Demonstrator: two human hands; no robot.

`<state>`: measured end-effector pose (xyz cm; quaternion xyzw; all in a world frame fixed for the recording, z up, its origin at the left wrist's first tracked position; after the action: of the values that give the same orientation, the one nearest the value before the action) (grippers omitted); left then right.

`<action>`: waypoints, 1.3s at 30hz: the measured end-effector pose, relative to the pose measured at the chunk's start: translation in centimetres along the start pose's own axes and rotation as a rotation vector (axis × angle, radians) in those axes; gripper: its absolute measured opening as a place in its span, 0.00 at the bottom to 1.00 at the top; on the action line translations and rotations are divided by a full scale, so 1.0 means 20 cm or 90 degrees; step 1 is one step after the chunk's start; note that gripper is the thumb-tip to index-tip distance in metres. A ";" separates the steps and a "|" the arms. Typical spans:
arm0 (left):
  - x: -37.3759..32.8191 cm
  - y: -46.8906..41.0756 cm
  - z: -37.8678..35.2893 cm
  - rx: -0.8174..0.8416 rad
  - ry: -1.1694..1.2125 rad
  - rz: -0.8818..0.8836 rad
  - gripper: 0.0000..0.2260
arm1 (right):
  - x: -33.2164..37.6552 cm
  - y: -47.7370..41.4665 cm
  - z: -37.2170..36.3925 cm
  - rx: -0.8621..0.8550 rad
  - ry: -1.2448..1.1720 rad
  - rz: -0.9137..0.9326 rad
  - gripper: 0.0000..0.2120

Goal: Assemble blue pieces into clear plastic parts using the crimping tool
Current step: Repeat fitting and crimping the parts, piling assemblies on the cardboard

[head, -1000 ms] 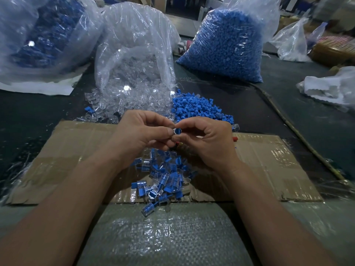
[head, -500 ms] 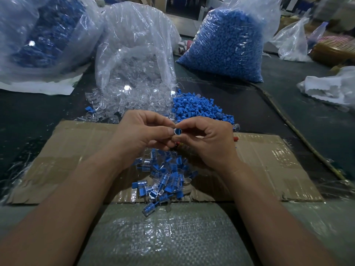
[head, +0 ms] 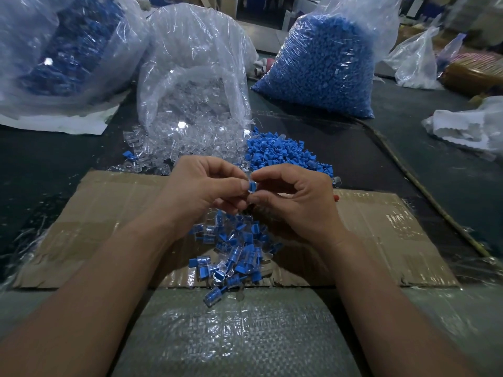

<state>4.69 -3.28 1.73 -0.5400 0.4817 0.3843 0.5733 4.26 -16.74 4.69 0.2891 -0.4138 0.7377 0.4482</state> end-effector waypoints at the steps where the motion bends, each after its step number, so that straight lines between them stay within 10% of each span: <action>1: 0.00 0.00 0.00 0.000 0.000 0.002 0.08 | 0.00 0.00 0.00 0.000 0.001 0.003 0.18; 39: -0.01 0.00 0.00 0.018 -0.016 -0.006 0.06 | 0.01 -0.01 0.02 0.007 0.059 -0.005 0.12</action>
<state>4.67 -3.35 1.84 -0.5294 0.4773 0.3815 0.5885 4.33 -16.90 5.03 0.2590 -0.3874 0.7507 0.4683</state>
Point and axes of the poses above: each hand's wrist, its own y-axis away from the middle knuckle, its own z-axis out of the back of the hand, x = y × z, the point moved 7 cm from there along -y, towards the middle knuckle, and after that the axes turned 14 degrees about -z, right-handed, at the moved point
